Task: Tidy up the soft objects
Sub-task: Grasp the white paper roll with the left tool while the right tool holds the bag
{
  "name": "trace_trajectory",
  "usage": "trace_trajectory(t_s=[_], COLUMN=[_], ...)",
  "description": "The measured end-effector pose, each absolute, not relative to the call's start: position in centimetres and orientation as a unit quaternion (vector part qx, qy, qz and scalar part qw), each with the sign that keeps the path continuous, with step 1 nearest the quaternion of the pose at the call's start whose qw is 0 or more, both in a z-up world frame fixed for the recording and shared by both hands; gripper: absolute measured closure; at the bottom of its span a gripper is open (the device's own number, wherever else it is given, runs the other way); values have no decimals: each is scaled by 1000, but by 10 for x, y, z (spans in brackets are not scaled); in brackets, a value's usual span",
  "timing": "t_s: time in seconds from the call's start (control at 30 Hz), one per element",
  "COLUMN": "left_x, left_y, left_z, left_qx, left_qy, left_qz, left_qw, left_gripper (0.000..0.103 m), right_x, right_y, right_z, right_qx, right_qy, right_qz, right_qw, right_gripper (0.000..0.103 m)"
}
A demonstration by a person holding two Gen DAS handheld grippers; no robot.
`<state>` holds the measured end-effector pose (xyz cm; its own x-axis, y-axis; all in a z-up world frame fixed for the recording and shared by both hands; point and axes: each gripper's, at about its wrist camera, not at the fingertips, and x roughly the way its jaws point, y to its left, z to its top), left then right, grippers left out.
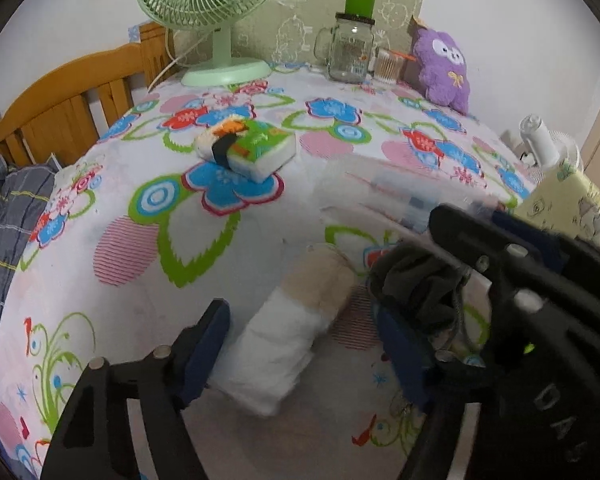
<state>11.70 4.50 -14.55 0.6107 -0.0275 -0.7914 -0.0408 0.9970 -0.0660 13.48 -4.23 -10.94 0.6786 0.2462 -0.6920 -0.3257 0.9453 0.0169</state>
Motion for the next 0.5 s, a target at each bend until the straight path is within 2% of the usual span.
trace_trajectory(t_s=[0.07,0.23,0.33,0.5], left_x=[114,109,108,102], left_y=[41,40,39,36], left_z=[-146,-144,-143,-138], left_qx=[-18,-25,-26,-32], left_qy=[439,438,439,435], left_qz=[11,9,9,3], left_qw=[898,899,898,900], left_gripper=[39,72,79,82], right_x=[132,127,124,119], right_y=[-44,-46,-47,-51], right_z=[-110,-111,-111,-111], right_qx=[-52,-51,-50,-45], right_qy=[369,369,370,370], right_qz=[155,156,156,155], right_qw=[915,915,915,915], right_gripper=[80,79,79,80])
